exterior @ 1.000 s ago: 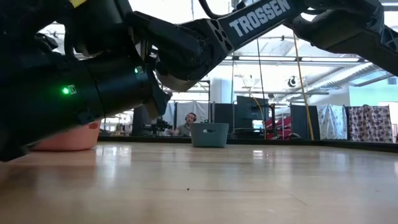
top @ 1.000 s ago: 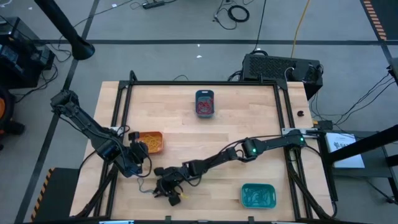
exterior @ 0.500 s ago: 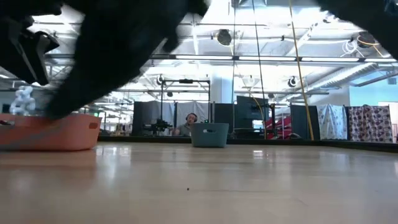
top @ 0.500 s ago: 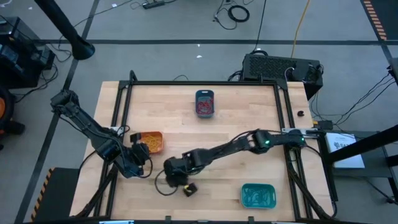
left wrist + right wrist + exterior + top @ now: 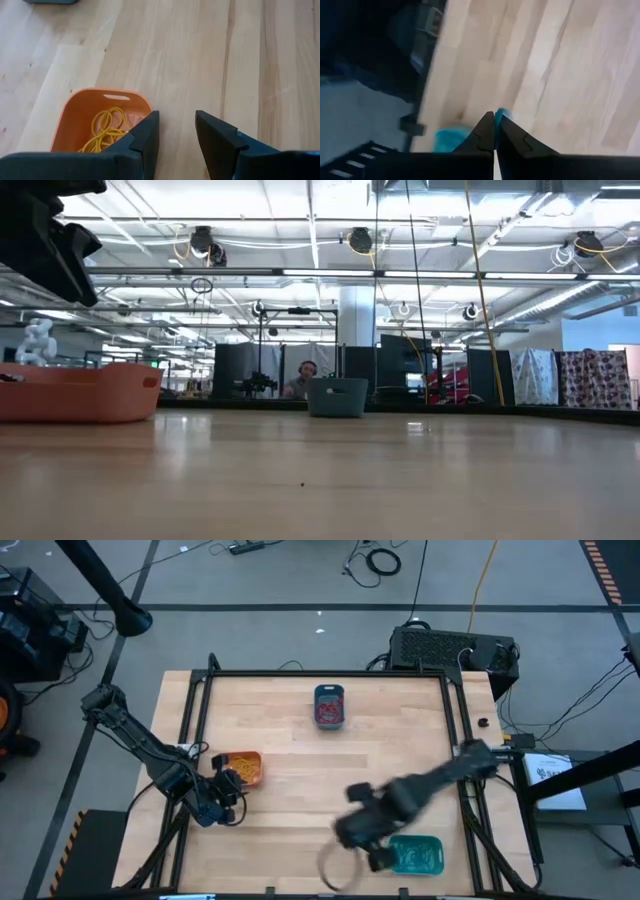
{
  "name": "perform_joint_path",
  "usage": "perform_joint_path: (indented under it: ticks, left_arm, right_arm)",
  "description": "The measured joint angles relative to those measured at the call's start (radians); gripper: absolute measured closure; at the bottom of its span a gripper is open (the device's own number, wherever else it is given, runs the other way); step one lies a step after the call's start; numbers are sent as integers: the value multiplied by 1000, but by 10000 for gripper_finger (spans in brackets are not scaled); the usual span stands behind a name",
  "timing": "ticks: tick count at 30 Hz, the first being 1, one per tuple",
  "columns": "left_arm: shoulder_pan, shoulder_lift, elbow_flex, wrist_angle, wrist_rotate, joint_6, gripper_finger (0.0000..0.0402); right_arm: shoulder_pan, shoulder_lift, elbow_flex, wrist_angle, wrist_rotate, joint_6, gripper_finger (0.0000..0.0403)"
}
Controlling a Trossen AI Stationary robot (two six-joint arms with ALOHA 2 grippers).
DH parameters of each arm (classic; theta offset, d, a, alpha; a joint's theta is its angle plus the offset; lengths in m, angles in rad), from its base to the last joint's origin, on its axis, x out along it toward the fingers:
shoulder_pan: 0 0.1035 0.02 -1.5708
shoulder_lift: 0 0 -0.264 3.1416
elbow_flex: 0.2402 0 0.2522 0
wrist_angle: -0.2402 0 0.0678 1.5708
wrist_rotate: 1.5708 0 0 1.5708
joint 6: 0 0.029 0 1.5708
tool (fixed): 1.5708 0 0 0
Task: Sort rubber bands into baskets
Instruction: Put the blue rubber band into the light blue bin
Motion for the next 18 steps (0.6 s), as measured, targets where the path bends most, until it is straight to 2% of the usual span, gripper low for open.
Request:
perform_joint_path:
  ticks: [4, 8, 11, 15, 18]
  left_arm:
    - [0, 0, 0, 11, -15, 8, 268]
    - [0, 0, 0, 23, -19, 8, 268]
    - [0, 0, 0, 23, -20, 8, 268]
    - [0, 0, 0, 26, -21, 7, 268]
    - [0, 0, 0, 38, -21, 5, 268]
  right_arm:
    - [140, -109, -1, -55, 124, 208, 403]
    - [293, -192, -8, -81, 312, 413, 402]
    - [404, -236, -37, -82, 404, 530, 402]
    - [513, -278, -120, -81, 515, 688, 402]
    - [556, -290, -217, -82, 559, 767, 402]
